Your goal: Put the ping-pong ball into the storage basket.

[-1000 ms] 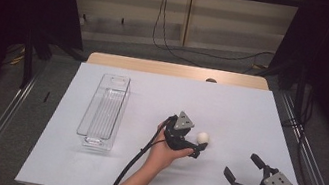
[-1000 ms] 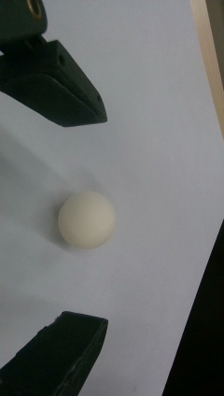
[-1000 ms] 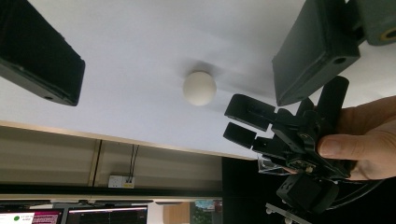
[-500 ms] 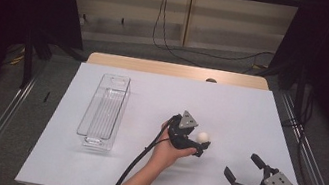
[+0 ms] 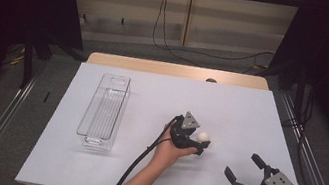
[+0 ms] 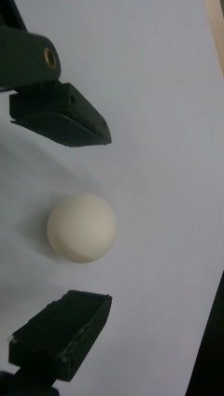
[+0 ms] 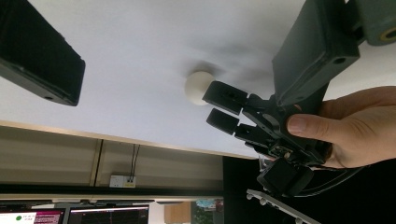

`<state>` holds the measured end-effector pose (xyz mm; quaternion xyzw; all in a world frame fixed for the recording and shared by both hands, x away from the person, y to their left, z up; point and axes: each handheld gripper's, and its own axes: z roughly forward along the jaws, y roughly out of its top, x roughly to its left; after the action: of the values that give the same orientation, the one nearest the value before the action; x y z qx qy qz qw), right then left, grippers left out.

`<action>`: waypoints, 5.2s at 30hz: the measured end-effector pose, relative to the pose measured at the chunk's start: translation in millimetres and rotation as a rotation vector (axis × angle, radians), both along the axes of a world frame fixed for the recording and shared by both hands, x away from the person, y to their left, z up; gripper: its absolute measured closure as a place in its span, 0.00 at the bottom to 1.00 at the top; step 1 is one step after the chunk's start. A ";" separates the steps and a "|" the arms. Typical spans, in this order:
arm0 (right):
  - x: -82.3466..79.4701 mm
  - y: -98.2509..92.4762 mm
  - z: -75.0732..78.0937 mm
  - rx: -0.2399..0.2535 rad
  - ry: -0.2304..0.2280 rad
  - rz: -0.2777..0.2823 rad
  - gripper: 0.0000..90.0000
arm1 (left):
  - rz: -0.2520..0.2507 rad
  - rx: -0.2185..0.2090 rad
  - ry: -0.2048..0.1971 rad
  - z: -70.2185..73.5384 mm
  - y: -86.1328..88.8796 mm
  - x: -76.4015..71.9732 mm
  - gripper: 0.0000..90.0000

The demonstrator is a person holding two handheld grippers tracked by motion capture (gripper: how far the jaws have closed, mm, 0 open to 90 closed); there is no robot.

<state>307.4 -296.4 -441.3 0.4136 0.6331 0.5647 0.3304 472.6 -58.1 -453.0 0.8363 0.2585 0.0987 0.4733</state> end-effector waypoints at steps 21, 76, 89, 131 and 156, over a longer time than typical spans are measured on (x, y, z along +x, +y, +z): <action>0.6 -1.2 0.0 0.000 -0.004 -0.003 0.02 | -0.025 0.060 0.018 -1.1 -13.0 4.9 0.39; 1.0 1.4 -0.3 -0.006 -0.005 0.004 0.03 | -0.057 0.043 0.088 14.4 10.4 0.8 0.57; 1.1 1.3 -0.5 -0.010 -0.001 0.013 0.03 | -0.047 0.055 0.088 19.0 25.4 -3.4 0.57; 1.7 2.7 -0.8 -0.011 -0.001 0.014 0.03 | -0.011 0.030 0.090 28.5 58.4 -9.8 0.57; 1.8 4.1 -0.7 -0.006 -0.002 0.008 0.03 | 0.007 0.029 0.086 30.1 75.3 -13.2 0.57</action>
<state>309.2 -292.3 -442.0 0.4097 0.6360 0.5645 0.3301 459.4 17.3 -422.9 0.8456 0.2803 0.0680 0.4491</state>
